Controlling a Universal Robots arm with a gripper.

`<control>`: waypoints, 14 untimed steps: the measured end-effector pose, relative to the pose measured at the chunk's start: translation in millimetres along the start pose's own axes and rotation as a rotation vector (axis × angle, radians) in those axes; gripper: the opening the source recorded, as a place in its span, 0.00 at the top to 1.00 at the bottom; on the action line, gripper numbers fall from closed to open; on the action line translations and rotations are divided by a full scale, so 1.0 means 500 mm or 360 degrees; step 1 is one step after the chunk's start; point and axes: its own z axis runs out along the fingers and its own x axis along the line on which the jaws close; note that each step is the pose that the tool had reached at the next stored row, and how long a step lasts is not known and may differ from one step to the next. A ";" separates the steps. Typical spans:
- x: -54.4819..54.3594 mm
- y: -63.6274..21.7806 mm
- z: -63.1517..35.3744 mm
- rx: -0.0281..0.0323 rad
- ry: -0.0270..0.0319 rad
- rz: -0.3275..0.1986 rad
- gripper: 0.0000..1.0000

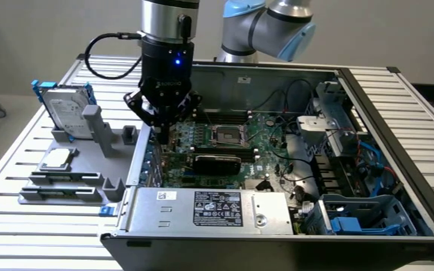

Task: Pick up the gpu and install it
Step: 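Press down on the gpu until it lock into place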

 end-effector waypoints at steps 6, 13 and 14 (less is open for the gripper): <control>0.000 0.000 0.000 -0.00054 0.00000 0.0034 0.89; -0.008 -0.005 -0.002 -0.00041 -0.00011 0.0036 0.89; -0.009 -0.006 -0.005 -0.00041 -0.00009 0.0037 0.89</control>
